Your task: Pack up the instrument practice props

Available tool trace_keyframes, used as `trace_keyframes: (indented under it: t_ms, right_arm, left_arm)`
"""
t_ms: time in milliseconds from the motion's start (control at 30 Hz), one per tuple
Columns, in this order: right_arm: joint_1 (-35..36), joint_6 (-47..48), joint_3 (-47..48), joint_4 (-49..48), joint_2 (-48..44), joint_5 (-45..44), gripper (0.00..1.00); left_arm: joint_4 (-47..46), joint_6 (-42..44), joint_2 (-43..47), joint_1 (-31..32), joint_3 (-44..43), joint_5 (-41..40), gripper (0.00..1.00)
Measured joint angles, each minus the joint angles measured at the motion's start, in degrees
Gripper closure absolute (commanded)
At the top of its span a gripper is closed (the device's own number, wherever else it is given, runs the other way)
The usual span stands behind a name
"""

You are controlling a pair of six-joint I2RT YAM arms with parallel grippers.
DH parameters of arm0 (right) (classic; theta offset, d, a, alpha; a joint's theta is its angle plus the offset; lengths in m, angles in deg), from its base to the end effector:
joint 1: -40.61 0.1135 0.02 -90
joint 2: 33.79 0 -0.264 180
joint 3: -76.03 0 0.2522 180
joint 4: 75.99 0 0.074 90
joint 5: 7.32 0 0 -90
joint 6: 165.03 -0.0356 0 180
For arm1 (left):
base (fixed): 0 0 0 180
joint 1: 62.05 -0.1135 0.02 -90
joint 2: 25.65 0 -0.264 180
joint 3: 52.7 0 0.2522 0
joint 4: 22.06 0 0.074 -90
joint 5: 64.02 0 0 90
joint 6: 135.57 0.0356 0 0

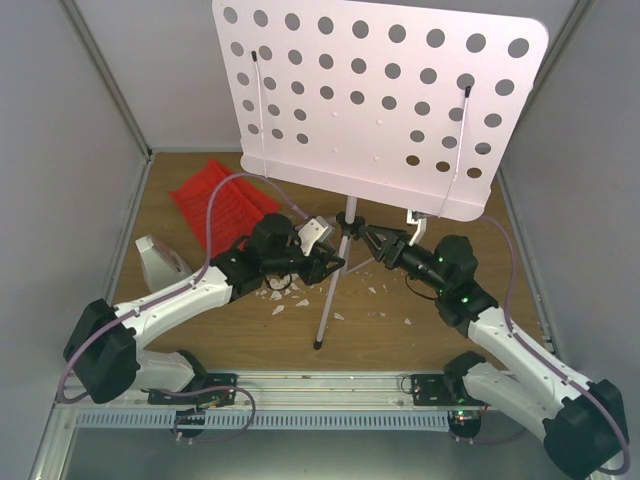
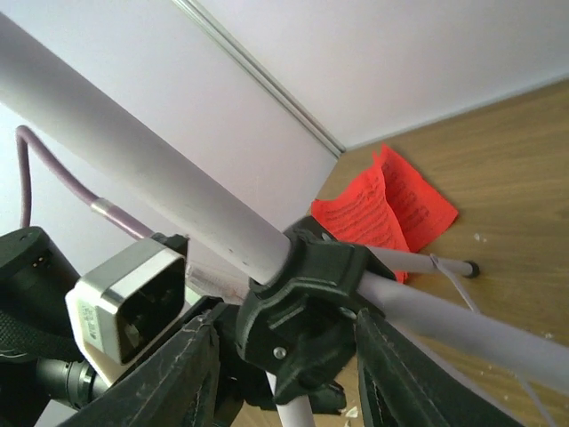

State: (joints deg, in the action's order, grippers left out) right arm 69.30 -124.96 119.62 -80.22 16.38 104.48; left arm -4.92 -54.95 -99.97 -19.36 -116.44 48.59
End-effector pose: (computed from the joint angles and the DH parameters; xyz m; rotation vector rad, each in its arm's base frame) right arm 0.1765 0.1116 0.2829 0.0046 1.7896 1.3323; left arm 0.2047 -0.2075 0.2717 0.8615 1.9772 -0.9524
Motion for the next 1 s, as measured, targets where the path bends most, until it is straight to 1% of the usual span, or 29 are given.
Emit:
trace_keyframes:
  t_ms: [67, 100, 200, 300, 333, 367, 400, 433, 533, 600, 733, 900, 1000]
  right_arm:
    - [0.0, 0.9, 0.8, 0.0, 0.3, 0.3, 0.59]
    - [0.0, 1.4, 1.1, 0.1, 0.5, 0.3, 0.61]
    - [0.0, 2.3, 1.5, 0.1, 1.5, 0.7, 0.62]
    - [0.0, 2.7, 1.9, 0.3, 2.0, 1.0, 0.6]
    - [0.0, 2.8, 1.9, 0.4, 2.0, 1.0, 0.59]
    - [0.0, 2.8, 1.9, 0.4, 2.0, 1.0, 0.56]
    - [0.0, 2.8, 1.9, 0.5, 1.9, 1.0, 0.51]
    - [0.0, 2.8, 1.9, 0.7, 1.9, 1.0, 0.5]
    - [0.0, 2.8, 1.9, 1.8, 1.9, 0.8, 0.5]
    - [0.0, 2.7, 1.9, 2.8, 1.6, 0.5, 0.52]
    - [0.0, 2.5, 1.8, 3.4, -0.2, 0.2, 0.55]
    - [0.0, 1.2, 1.7, 3.3, -2.3, 0.2, 0.55]
    - [0.0, 0.0, 1.5, 3.1, -2.4, 0.1, 0.53]
  left_arm:
    - [0.4, 0.0, -0.5, 0.0, -0.4, 0.1, 0.66]
    - [0.5, 0.0, -0.5, 0.0, -0.5, 0.3, 0.67]
    - [0.5, 0.4, -0.6, 0.0, -0.6, 0.7, 0.67]
    - [0.7, 0.8, -0.8, 0.0, -0.7, 0.7, 0.61]
    - [0.7, 1.0, -1.0, 0.0, -0.7, 0.8, 0.6]
    - [0.7, 1.1, -1.3, 0.0, -0.8, 0.9, 0.59]
    - [0.7, 1.3, -1.6, 0.0, -0.8, 1.0, 0.59]
    - [0.8, 1.3, -1.9, 0.0, -0.9, 1.2, 0.59]
    - [1.0, 1.6, -2.4, 0.0, -0.9, 1.6, 0.66]
    - [1.0, 1.8, -2.4, 0.0, -0.9, 1.7, 0.72]
    - [1.4, 2.5, -2.4, 0.0, -1.1, 3.0, 0.81]
    - [2.3, 1.8, -2.6, 0.0, -1.7, 3.8, 0.9]
    - [2.3, 0.9, -2.6, 0.0, -1.7, 3.8, 0.95]
